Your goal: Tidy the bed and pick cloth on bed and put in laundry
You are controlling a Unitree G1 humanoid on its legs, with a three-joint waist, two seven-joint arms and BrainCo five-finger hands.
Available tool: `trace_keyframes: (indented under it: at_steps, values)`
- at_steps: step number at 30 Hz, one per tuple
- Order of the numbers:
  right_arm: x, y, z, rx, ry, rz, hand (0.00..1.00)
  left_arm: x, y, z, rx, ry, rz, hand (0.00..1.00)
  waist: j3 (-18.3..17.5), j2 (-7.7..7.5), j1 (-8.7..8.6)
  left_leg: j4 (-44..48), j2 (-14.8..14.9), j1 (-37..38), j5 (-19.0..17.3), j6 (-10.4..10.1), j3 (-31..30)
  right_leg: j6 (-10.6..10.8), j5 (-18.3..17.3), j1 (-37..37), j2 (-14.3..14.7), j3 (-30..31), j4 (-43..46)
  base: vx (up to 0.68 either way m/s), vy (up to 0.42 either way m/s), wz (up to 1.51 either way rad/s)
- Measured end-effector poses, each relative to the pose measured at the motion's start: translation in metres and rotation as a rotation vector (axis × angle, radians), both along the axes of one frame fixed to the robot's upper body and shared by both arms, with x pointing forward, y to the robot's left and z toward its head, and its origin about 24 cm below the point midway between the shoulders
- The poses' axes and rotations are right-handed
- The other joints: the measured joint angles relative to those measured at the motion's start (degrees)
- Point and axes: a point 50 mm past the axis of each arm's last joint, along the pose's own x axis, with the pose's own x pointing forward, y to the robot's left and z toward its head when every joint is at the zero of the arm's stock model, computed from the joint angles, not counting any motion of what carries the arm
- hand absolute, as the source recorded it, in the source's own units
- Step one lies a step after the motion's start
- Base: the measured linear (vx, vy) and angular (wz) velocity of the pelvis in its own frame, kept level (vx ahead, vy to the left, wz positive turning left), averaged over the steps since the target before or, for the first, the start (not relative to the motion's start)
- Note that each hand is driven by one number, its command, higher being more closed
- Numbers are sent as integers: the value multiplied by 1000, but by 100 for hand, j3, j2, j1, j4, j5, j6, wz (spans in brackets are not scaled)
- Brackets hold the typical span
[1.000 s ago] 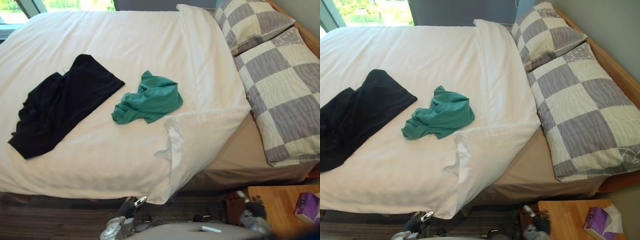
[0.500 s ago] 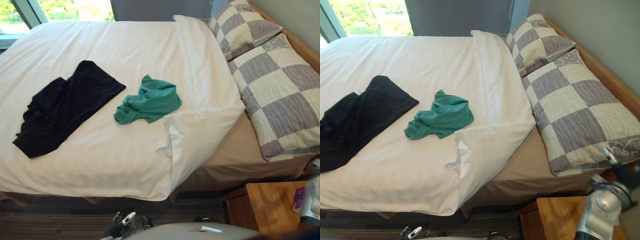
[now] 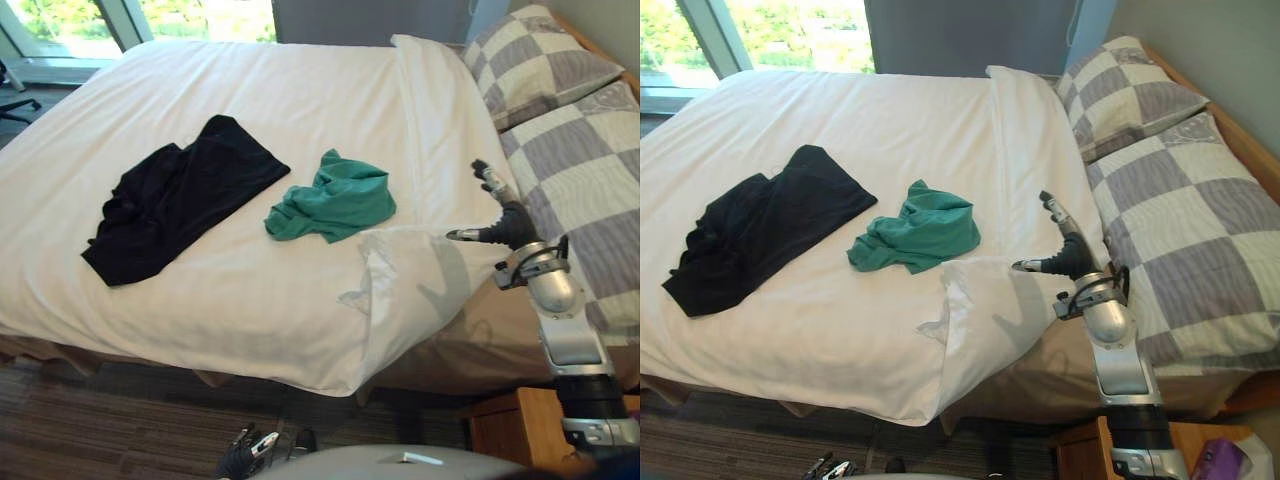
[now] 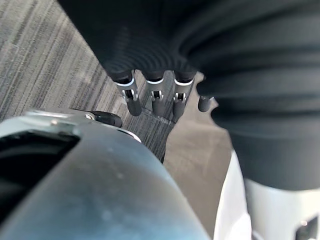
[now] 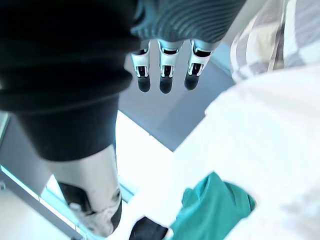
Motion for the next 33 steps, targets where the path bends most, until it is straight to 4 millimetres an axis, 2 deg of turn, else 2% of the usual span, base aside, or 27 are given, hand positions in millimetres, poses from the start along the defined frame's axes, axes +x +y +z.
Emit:
trace_keyframes:
  at_steps: [4,9,12,15,17,19,21,22,23,25,26,28,31,33]
  values:
    - [13,8,-19,-95,112,-3,0,3,-2,1,-36,-11,-24,0,15,-21,98,-2,-15,-13,22,0,-160,0,0,85,-8,-162,-7,14,-3,20]
    - [26,9,-30,-183,182,-35,0,7,-1,2,-38,-15,-32,0,140,-73,192,-12,-26,-57,93,13,-281,4,-7,80,18,-245,32,-60,-4,11]
    - [28,6,-37,-214,214,-58,0,13,1,2,-40,-14,-38,0,316,-93,229,-13,-26,-149,140,41,-342,-9,-20,33,20,-308,46,-93,2,14]
    - [36,15,-45,-279,248,-42,0,26,5,4,-33,-27,-49,0,523,-147,277,-12,-18,-379,191,27,-362,-8,-19,-169,29,-314,79,-82,11,6]
    - [46,19,-38,-295,226,-53,0,45,10,9,-18,-67,-65,0,743,-196,316,-10,-8,-559,262,48,-367,-27,40,-343,39,-312,86,-56,12,5]
    - [58,22,-28,-332,210,-70,0,74,19,20,14,-144,-93,0,986,-294,414,-7,46,-763,383,90,-394,-75,185,-545,56,-312,95,-26,0,11]
    - [74,23,-11,-360,183,-92,0,106,28,35,50,-239,-129,0,1240,-393,509,27,49,-1005,502,80,-478,-124,235,-779,60,-350,169,6,15,23]
    - [75,23,-8,-364,180,-95,0,109,28,36,53,-246,-133,0,1259,-399,521,27,47,-1030,513,76,-485,-125,236,-805,58,-349,180,15,22,19]
    - [81,23,-1,-404,168,-96,100,118,29,41,62,-273,-145,0,1367,-393,560,28,43,-1100,551,62,-506,-138,244,-868,52,-345,209,-4,25,16]
    - [88,23,10,-483,150,-99,100,126,29,46,59,-314,-133,0,1518,-364,605,23,41,-1208,585,85,-545,-139,245,-972,46,-280,272,-23,30,15]
    - [91,18,15,-521,155,-107,100,132,29,49,59,-333,-132,0,1634,-342,681,-2,41,-1251,595,86,-552,-139,245,-1021,48,-202,290,-35,26,8]
    - [94,9,19,-591,170,-132,100,138,28,52,62,-355,-137,0,1753,-303,715,-7,50,-1369,576,63,-611,-139,245,-1109,61,-216,305,-63,19,13]
    - [100,3,34,-606,161,-162,100,138,28,52,64,-356,-148,0,1873,-263,730,-8,66,-1432,572,97,-616,-142,246,-1182,64,-216,360,-27,6,5]
    - [100,-1,33,-599,180,-164,100,140,28,54,62,-363,-152,0,1874,-263,766,-8,73,-1435,568,102,-622,-154,237,-1182,71,-215,364,15,-3,2]
